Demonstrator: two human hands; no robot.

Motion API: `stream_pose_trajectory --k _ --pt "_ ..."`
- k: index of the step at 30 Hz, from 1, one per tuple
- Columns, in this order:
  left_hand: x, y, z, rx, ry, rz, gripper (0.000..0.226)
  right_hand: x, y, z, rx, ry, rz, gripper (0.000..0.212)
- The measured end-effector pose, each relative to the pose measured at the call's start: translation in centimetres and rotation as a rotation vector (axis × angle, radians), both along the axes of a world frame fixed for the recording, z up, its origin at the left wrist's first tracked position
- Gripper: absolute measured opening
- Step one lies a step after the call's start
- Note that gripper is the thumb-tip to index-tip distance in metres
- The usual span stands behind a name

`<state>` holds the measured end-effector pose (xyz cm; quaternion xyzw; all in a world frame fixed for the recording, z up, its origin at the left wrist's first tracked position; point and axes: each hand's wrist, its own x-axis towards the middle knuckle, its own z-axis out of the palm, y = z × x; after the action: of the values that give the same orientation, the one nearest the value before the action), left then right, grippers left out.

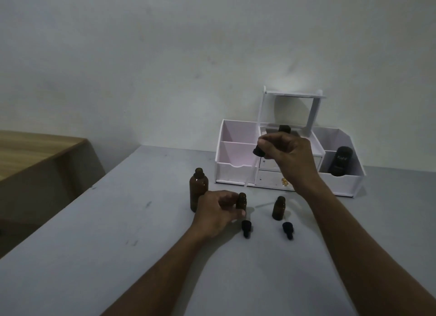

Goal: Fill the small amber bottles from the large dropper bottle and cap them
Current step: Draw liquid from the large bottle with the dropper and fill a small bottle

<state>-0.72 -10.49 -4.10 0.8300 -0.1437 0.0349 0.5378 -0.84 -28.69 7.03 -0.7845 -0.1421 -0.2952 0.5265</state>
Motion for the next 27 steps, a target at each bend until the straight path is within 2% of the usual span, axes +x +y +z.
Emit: stream_pose_trajectory --k 6,27 --pt "0.1 -0.2 -0.2 -0.006 -0.015 0.004 0.037 0.2 0.8 -0.5 -0.068 0.005 -0.016 0.012" --pt "0.2 0.0 -0.4 -0.020 -0.032 0.000 0.035 0.1 1.2 -0.8 -0.076 0.032 0.003 0.003"
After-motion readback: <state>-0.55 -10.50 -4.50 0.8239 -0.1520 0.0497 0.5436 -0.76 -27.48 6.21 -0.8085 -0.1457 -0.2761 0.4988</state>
